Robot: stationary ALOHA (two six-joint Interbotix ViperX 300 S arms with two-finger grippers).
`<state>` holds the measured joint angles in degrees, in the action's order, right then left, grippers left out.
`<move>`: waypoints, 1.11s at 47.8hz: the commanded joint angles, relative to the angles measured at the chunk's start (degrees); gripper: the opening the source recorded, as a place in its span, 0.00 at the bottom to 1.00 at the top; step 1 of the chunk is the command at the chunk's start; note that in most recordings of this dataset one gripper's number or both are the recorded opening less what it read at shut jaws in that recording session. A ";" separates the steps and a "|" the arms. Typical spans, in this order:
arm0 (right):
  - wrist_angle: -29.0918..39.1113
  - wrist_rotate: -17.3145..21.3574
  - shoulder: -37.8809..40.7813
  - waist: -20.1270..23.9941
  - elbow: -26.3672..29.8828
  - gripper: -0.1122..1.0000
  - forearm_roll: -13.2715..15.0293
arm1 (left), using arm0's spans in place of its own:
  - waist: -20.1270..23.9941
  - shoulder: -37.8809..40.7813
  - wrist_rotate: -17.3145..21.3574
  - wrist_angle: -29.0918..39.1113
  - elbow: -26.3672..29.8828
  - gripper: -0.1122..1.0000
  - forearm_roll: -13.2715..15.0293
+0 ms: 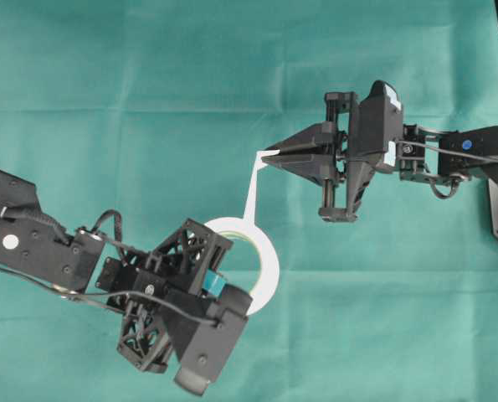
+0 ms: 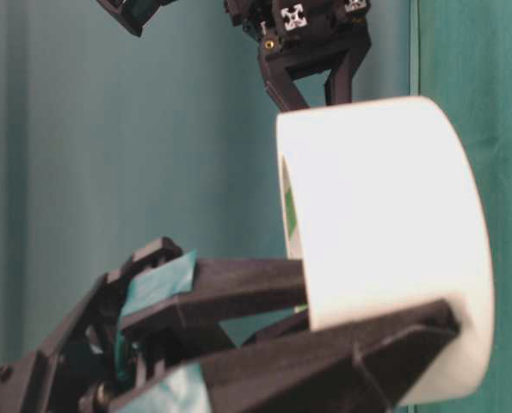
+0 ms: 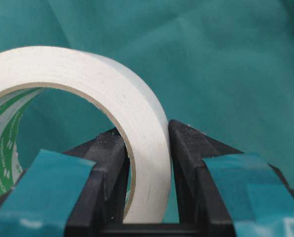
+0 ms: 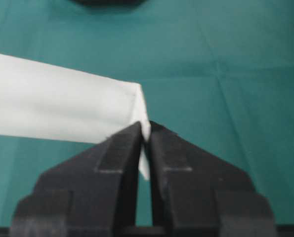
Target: Peel off the duct tape with your right arm.
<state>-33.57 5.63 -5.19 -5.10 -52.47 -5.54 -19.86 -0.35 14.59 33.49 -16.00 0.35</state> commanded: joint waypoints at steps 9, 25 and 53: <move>-0.44 0.09 0.70 -4.39 1.49 0.02 -0.35 | -5.98 -1.85 8.70 -3.16 2.72 0.29 0.35; -0.35 0.18 1.58 -5.89 2.20 0.02 -0.35 | -7.56 -1.93 13.45 -5.10 2.81 0.28 0.44; 0.00 0.18 1.58 -5.98 2.02 0.02 -0.35 | -7.56 -2.37 13.62 -7.21 2.72 0.28 0.44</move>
<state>-33.49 5.63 -3.08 -8.00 -51.15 -5.45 -24.35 -0.35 28.04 27.69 -15.56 0.35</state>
